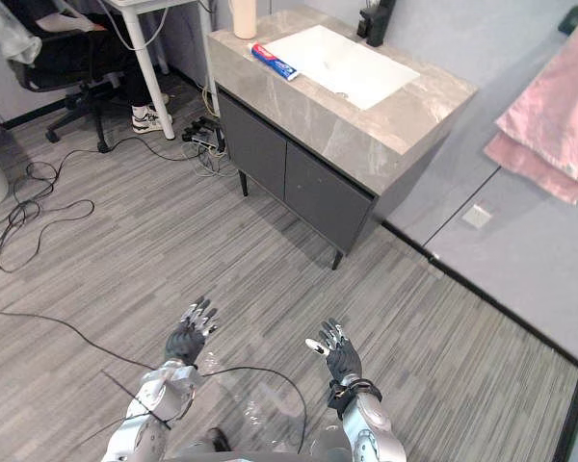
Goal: Organize washtable
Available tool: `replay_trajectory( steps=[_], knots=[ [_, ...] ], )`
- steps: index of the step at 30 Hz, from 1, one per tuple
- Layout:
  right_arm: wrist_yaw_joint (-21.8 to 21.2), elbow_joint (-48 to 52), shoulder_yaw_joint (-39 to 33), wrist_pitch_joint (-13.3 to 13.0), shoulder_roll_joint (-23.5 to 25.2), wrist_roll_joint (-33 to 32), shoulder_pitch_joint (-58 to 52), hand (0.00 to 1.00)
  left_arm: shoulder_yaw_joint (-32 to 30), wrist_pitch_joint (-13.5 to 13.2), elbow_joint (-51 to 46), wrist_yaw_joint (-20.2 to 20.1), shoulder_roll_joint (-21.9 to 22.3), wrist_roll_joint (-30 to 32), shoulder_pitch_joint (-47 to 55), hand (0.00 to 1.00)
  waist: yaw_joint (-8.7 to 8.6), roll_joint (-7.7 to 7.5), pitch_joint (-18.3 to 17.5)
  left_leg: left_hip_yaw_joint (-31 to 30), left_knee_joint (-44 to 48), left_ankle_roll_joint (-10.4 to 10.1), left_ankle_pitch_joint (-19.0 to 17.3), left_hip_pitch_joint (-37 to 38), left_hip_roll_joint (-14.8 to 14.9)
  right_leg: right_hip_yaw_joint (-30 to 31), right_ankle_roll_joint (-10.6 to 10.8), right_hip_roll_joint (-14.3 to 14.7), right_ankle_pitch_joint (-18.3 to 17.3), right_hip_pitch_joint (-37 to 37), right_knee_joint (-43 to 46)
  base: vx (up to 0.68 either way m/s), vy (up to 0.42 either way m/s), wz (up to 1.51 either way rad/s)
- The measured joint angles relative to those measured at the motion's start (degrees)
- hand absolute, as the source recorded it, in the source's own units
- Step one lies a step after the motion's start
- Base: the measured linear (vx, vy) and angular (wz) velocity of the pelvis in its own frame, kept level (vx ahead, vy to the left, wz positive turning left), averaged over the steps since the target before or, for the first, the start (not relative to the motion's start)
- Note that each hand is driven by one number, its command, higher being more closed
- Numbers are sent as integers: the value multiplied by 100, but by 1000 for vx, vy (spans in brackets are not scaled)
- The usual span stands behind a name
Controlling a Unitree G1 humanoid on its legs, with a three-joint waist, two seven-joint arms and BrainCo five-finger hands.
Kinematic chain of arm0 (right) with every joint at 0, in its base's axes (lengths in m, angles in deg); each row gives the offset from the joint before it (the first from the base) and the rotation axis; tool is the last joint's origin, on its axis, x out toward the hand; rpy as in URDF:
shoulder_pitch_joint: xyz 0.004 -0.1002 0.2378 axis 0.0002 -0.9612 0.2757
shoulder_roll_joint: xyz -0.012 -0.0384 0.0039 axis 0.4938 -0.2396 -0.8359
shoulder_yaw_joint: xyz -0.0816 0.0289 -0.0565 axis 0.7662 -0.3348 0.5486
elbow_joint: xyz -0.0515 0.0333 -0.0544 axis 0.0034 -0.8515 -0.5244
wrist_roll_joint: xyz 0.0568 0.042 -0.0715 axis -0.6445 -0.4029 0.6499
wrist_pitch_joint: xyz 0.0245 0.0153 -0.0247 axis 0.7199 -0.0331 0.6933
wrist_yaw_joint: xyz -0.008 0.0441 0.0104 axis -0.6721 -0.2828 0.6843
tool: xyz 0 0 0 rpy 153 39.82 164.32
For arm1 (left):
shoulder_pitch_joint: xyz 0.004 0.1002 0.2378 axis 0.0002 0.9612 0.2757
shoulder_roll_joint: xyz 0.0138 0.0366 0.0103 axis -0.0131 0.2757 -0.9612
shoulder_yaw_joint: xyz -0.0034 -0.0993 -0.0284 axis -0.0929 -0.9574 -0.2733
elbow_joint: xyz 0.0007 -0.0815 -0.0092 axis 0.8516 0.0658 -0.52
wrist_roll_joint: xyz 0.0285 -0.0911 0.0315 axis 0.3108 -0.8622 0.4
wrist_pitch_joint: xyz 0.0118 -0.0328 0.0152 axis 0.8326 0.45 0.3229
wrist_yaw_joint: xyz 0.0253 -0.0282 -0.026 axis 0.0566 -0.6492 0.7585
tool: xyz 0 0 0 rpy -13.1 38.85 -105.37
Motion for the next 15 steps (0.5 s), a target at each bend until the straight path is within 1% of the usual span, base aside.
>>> replay_trajectory(
  steps=[1,2,3,4,5,6,7,8,9,10,11,12,13,14,15],
  knots=[
    [-88,6,-28,38,-24,0,-66,0,0,2,31,-5,-87,11,161,0,-15,-20,1,132,-217,37,-9,166,-58,-105,323,379,-680,-34,72,-54,13,-51],
    [-109,21,-69,39,-52,-1,-87,0,13,15,55,-7,-97,22,229,0,-60,-23,4,187,-331,49,-62,205,-120,-187,373,610,-1049,-113,62,-29,-22,-45],
    [-110,27,-78,39,-66,-1,-89,0,15,16,55,-9,-96,27,245,0,-80,-22,6,197,-360,53,-66,208,-141,-212,381,676,-1150,-136,47,6,-43,-47],
    [-102,91,-138,40,-177,-4,-118,0,71,29,42,-60,-84,69,249,0,-144,-83,45,303,-532,53,-68,240,-335,-397,263,1052,-1404,-261,-442,62,-43,-38],
    [-101,111,-160,40,-202,-5,-119,0,81,31,30,-118,-78,98,215,0,-189,-168,84,302,-609,53,-68,279,-476,-536,196,1110,-1346,-249,-942,91,-42,-32],
    [-97,111,-201,40,-198,-7,-107,0,108,32,23,-131,-74,140,177,0,-251,-275,108,298,-679,47,-65,338,-598,-619,64,1102,-1172,-206,-1297,140,-35,-6],
    [-83,123,-318,39,-282,-13,-57,0,153,98,29,-127,116,194,69,0,-311,-124,181,52,-876,3,-34,442,-703,-969,100,1025,-967,-132,-1567,173,3,-34],
    [-73,138,-352,37,-321,-14,-3,0,236,97,-105,-134,232,236,55,0,-290,-6,225,-167,-967,-33,10,481,-704,-1171,100,996,-811,-50,-1706,204,11,-35],
    [-74,174,-349,36,-316,-13,16,0,302,105,-111,-138,255,238,-7,0,-320,40,248,-228,-969,-23,29,508,-660,-1253,92,1026,-805,-21,-1712,300,3,-24],
    [-76,246,-333,37,-296,-13,27,0,425,128,-120,-161,318,238,-162,0,-383,83,278,-375,-1025,-52,47,611,-579,-1478,80,1092,-799,18,-1646,330,-45,14],
    [-76,385,-316,36,-286,-12,15,0,558,127,-125,-217,383,235,-294,0,-413,80,278,-576,-1087,-139,100,737,-512,-1740,-18,1113,-862,56,-1527,318,-56,20],
    [-76,507,-319,21,-272,-14,-23,0,598,127,-124,-238,435,230,-361,0,-421,84,280,-686,-1069,-144,103,777,-493,-1847,-93,1114,-926,74,-1436,190,-45,28],
    [-79,681,-315,9,-267,-14,-76,0,736,121,-129,-255,520,212,-429,0,-419,89,281,-820,-962,-150,98,805,-472,-2024,-165,1100,-1088,115,-1280,182,-56,53],
    [-82,908,-285,-20,-265,-10,-159,0,881,113,-129,-265,608,176,-440,0,-412,41,274,-908,-481,-246,-32,759,-480,-2251,-240,968,-1506,218,-1056,137,-56,57],
    [-82,956,-256,-46,-263,-13,-175,0,941,113,-129,-269,651,160,-431,0,-410,37,275,-944,-126,-211,-152,675,-471,-2332,-269,908,-1706,268,-1021,127,-66,59]
  ],
)
